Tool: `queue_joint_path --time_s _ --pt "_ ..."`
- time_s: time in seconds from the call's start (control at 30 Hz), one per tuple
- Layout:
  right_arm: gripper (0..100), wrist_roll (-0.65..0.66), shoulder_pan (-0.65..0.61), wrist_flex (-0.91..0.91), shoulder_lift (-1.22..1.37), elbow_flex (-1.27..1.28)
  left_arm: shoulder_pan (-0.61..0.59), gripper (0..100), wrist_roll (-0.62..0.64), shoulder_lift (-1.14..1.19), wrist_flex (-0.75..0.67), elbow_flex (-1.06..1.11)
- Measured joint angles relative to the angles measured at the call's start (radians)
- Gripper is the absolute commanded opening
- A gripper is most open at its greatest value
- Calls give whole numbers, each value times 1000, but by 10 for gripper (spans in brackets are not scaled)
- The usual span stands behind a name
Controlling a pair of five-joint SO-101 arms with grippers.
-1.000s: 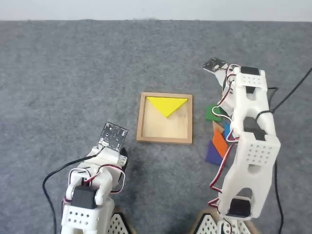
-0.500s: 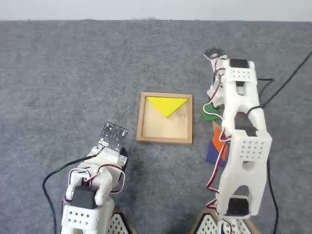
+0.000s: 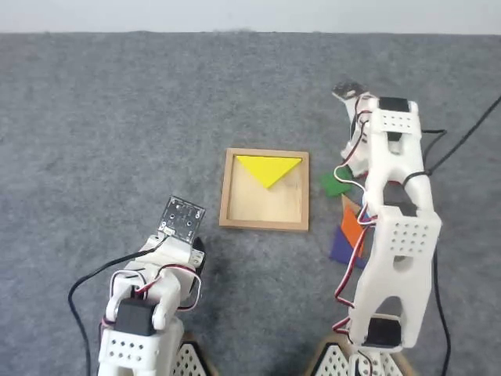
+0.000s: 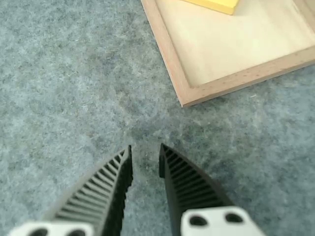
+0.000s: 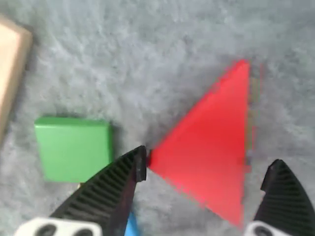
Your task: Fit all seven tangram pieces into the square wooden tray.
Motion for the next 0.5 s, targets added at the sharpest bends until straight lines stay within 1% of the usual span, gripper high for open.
queue_joint_path --time_s 0.5 --pt "372 12 0 -34 37 -18 0 88 0 0 0 0"
